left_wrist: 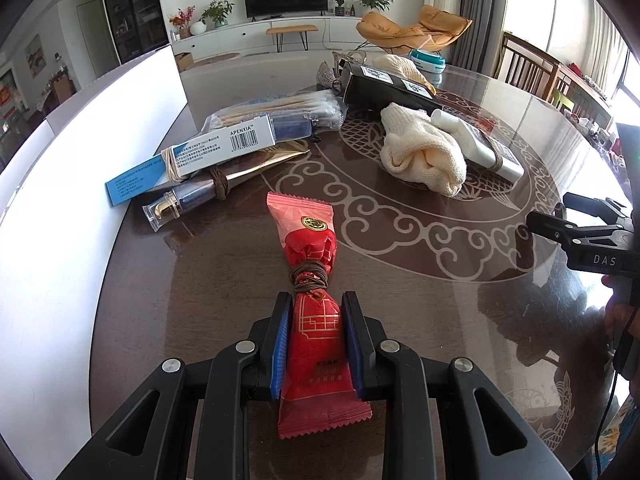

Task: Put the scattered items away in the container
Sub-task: 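Lift the red pouch with the left tool while the right tool grasps the white twine-bound bottle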

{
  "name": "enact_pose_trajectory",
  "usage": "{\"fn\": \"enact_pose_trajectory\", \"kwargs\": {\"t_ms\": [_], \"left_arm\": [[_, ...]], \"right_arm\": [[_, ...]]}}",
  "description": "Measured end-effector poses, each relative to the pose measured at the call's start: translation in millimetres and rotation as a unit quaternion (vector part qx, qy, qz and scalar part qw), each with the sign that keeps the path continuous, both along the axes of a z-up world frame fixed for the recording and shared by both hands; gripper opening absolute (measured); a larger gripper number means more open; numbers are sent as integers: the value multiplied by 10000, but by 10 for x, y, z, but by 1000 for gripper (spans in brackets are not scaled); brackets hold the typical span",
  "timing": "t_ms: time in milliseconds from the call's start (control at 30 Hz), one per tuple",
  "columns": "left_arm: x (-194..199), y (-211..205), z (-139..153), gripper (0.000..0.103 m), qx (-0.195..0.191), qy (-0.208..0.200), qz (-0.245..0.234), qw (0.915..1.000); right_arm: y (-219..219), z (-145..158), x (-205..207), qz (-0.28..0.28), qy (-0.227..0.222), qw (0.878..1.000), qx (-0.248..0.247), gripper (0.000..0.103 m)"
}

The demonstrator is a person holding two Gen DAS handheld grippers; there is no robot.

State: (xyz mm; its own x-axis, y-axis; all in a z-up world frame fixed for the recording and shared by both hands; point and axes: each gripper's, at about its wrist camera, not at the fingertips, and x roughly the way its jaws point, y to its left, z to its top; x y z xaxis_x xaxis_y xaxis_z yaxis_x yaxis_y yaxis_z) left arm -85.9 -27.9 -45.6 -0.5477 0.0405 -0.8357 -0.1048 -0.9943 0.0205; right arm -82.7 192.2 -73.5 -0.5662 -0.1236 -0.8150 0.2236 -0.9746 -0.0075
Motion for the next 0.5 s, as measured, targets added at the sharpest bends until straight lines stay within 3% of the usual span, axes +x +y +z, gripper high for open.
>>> {"fn": "enact_pose_trajectory", "kwargs": {"t_ms": [233,400,500], "left_arm": [[21,-26,0,25,11,-19,-24,10000],[98,-136,-9,25,125,58,-28,9999],[111,-132,-11,25,95,95,-102,9999]], "right_arm": [[19,8,-3,2,2,10000,-71,103],[224,76,-45,-50,-50,9958,-911,103],[120,81,-128,303,-98,9963,-799,103]]}}
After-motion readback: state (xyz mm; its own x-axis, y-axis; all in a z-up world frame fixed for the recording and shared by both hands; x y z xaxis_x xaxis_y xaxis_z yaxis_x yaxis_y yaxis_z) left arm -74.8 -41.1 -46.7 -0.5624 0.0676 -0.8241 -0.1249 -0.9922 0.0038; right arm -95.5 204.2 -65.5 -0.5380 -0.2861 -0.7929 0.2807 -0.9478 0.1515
